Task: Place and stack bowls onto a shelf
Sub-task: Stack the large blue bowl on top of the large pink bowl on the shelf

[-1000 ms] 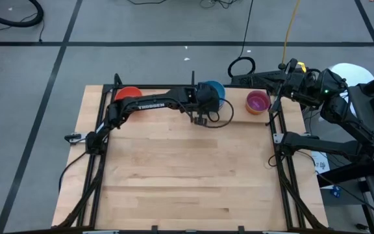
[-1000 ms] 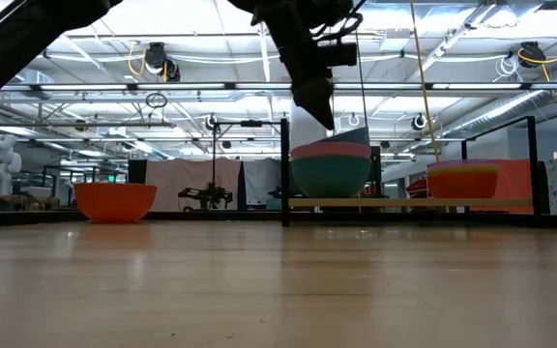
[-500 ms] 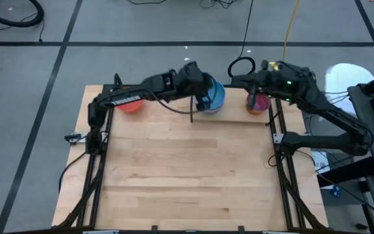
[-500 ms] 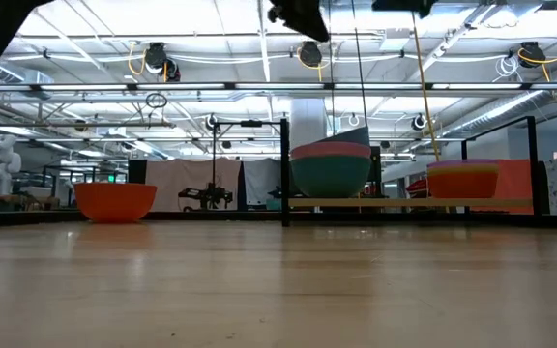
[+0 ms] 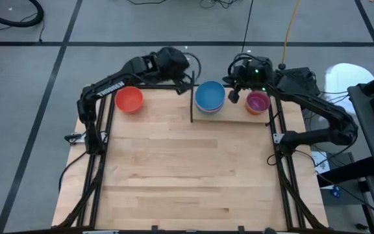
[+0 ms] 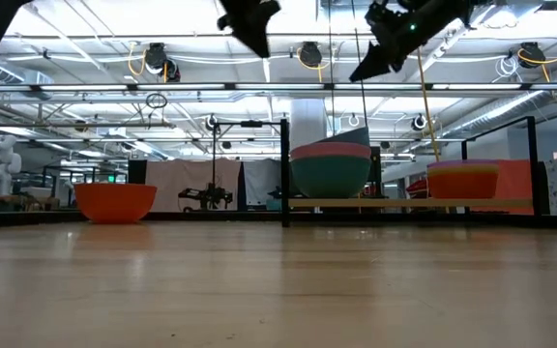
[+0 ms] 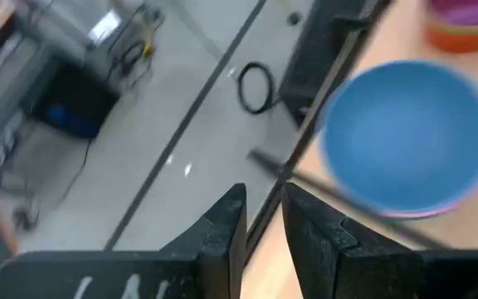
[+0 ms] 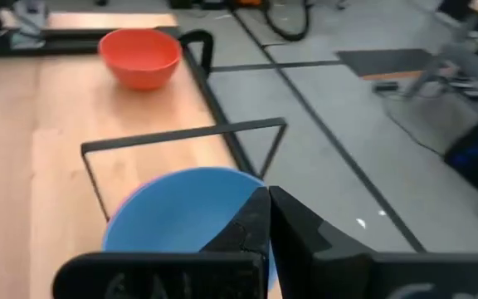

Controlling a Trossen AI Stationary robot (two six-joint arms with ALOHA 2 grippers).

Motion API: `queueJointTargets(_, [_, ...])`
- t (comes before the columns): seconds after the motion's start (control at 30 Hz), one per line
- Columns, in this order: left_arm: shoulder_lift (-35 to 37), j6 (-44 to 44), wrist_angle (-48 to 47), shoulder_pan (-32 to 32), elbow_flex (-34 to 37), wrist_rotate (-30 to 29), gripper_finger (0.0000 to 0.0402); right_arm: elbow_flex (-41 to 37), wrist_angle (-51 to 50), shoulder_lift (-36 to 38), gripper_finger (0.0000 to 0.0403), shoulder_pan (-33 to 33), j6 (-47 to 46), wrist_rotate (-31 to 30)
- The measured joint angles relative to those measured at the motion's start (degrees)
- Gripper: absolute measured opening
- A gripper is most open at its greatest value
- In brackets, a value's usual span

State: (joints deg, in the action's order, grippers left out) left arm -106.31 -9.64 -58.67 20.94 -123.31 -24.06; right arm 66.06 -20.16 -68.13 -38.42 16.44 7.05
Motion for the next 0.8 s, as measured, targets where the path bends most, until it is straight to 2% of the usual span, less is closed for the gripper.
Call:
queueJointTargets(0.23, [0.0, 7.5, -11.9, 5.3, 0.0, -0.5, 0.0086, -1.6, 2.0, -4.2, 0.0000, -1.8, 3.5, 8.1])
queueJointTargets(0.5, [0.1, 7.7, -13.2, 8.9, 0.0, -0.6, 0.0086, -11.4, 13.3, -4.5, 0.0000, -2.1, 2.2, 8.2])
queueJointTargets(0.8, [0.1, 7.1, -13.8, 11.9, 0.0, -0.5, 0.0086, -17.1, 16.5, -4.7, 0.0000, -2.7, 3.6, 8.2])
